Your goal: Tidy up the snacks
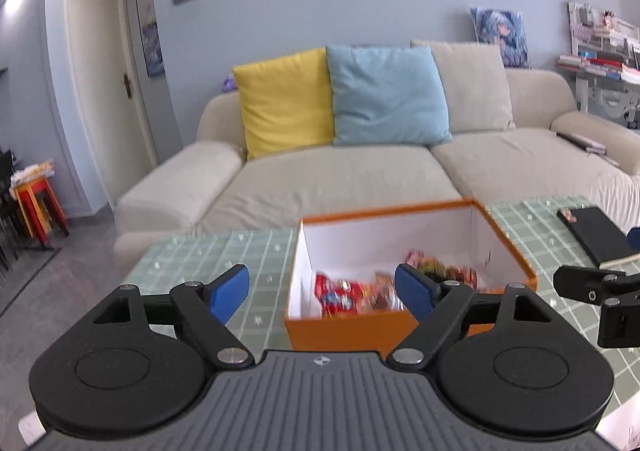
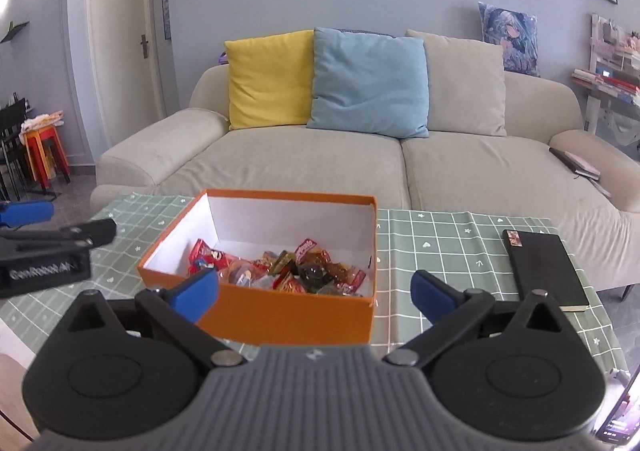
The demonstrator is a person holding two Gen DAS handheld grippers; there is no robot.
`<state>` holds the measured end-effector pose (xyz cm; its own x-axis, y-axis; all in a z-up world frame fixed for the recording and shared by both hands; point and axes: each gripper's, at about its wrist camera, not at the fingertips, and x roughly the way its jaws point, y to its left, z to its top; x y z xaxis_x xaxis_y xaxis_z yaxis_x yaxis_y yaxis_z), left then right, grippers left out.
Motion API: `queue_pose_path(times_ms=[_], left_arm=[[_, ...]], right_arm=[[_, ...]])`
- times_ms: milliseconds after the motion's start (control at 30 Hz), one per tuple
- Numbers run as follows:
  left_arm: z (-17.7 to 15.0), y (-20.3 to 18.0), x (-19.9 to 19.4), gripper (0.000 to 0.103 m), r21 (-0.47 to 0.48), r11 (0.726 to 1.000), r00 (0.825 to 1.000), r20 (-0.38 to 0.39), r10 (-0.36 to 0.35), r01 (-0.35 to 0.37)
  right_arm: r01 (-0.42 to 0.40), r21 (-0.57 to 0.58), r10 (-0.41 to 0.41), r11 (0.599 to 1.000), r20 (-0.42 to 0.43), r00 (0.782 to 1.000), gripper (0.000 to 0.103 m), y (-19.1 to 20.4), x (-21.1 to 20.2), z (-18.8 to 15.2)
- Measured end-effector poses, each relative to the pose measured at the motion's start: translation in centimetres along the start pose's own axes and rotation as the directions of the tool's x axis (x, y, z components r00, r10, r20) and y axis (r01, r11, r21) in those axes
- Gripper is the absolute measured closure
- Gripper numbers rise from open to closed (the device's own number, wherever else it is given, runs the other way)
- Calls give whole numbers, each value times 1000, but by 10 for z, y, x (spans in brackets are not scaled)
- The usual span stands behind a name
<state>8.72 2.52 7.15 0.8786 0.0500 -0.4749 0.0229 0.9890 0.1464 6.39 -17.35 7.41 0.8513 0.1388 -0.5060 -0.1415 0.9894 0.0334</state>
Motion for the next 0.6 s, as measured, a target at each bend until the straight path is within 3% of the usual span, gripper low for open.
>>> queue_pose_path(times_ms=[300,600], left_arm=[[-31,-7,31,6,-35,999,985,-173,-22,16],[-44,-6,38,6,-48,998,971,-237,-38,27]], right_arm=[[25,2,-25,1000,-104,994,4,-1,27,-29],[35,27,-30,999,-159,987,4,-6,43,-41]])
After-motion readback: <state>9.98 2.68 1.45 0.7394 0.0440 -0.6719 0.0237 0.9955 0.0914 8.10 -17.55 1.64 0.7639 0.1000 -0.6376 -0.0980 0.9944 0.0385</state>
